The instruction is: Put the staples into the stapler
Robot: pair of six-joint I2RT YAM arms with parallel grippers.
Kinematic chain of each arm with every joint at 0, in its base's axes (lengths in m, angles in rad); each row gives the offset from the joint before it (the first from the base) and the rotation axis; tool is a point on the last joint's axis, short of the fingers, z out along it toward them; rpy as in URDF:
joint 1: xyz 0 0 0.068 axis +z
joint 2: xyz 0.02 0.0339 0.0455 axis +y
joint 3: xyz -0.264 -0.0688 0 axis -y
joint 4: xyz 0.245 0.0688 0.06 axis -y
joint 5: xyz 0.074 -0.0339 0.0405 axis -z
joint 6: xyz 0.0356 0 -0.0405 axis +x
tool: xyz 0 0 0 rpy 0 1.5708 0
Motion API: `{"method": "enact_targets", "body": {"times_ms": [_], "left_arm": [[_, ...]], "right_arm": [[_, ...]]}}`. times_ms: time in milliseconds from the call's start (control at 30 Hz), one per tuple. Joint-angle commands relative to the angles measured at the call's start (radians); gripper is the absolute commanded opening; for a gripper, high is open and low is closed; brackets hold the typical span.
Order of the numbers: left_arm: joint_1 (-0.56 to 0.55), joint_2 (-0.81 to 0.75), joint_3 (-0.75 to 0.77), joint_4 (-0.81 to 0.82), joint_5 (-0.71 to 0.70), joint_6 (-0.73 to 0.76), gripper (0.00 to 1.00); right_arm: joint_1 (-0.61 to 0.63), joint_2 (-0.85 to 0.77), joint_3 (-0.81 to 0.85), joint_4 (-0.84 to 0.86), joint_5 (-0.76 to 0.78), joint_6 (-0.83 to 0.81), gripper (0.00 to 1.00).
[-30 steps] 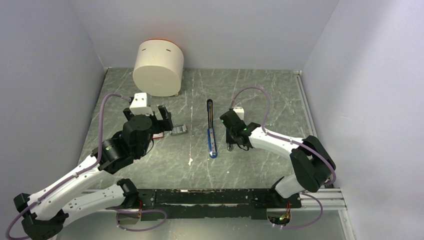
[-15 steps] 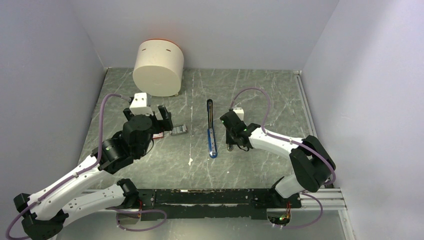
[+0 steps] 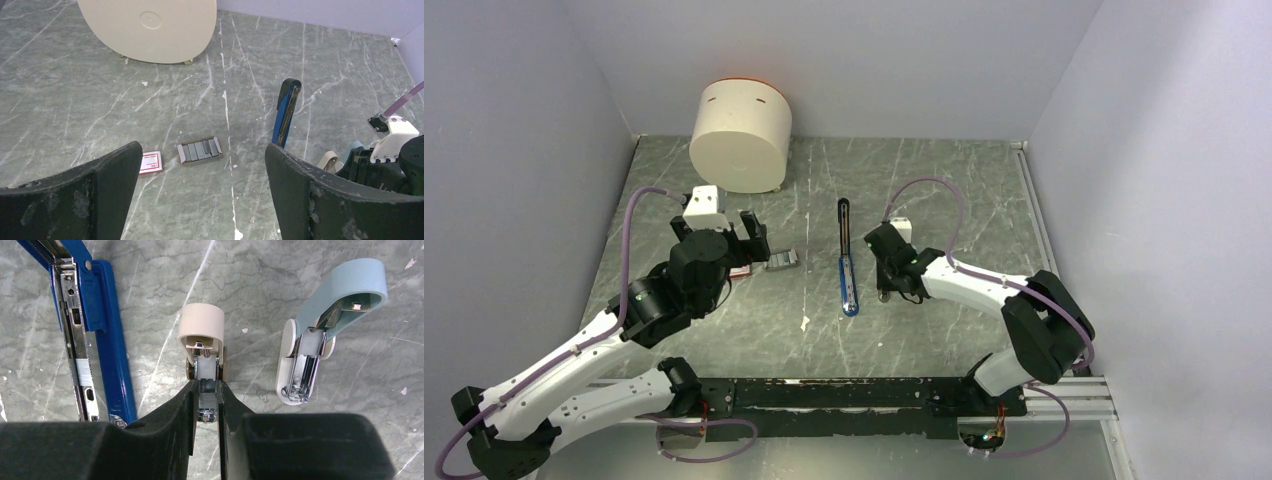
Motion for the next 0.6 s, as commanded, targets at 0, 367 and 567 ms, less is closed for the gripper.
{"method": "enact_targets", "body": {"times_ms": [0,367,567], "left_arm": [[0.007,-0.01,0.013,0.022,0.01,-0.01,0.97],[0.006,-0.014,0.012,0.018,0.007,-0.012,0.97],[0.007,-0.017,0.01,0.016,0.004,-0.013,0.97]], "right_arm": [[-0.005,0.011,-0.015,0.026,0.004,-0.004,0.23],[-0.006,-0.006,-0.009,0.029,0.009,-0.002,0.23],[-0.005,-0.033,-0.003,0.021,0.02,0.003,0.23]]}}
